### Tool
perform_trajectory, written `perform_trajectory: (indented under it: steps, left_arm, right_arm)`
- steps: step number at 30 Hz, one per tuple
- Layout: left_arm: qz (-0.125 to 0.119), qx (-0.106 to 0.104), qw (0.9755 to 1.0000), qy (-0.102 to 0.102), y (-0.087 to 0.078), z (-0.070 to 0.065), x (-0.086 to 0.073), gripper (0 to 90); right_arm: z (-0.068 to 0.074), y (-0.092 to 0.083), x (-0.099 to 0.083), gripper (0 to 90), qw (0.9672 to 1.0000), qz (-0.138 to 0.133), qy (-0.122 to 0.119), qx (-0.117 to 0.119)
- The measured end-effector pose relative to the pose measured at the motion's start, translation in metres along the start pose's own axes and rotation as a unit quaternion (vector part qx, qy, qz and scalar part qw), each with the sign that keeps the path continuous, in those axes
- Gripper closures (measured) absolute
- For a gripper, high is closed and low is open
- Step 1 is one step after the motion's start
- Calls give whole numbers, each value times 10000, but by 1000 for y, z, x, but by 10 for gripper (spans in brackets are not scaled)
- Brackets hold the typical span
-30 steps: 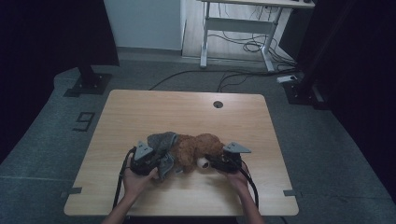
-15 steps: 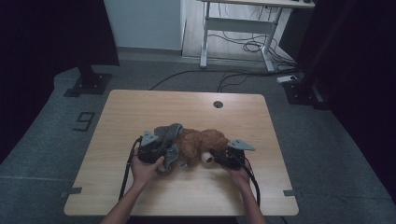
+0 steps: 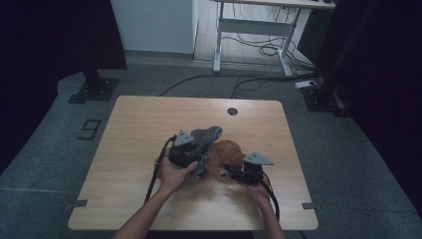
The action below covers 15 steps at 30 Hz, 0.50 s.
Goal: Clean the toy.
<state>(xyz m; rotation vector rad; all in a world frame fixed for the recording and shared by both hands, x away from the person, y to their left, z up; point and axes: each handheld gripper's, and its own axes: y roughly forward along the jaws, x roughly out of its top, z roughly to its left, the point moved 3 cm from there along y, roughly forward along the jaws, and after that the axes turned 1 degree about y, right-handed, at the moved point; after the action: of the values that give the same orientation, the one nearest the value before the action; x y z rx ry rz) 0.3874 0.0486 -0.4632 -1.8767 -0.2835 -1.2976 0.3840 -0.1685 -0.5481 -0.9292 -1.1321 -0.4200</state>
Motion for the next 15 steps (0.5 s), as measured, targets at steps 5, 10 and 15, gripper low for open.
perform_trajectory:
  steps: [5,10,15]
  left_arm:
    - [50,34,10000,-9,9,1,-15,736]
    - [70,120,9999,7,-6,11,-22,740]
    - [-13,367,9992,155,-27,20,-38,740]
  right_arm:
    - [-1,-1,-1,361,10000,64,2,-7]
    - [0,-1,-1,361,10000,55,1,-11]
    - [0,0,-1,361,10000,45,32,0]
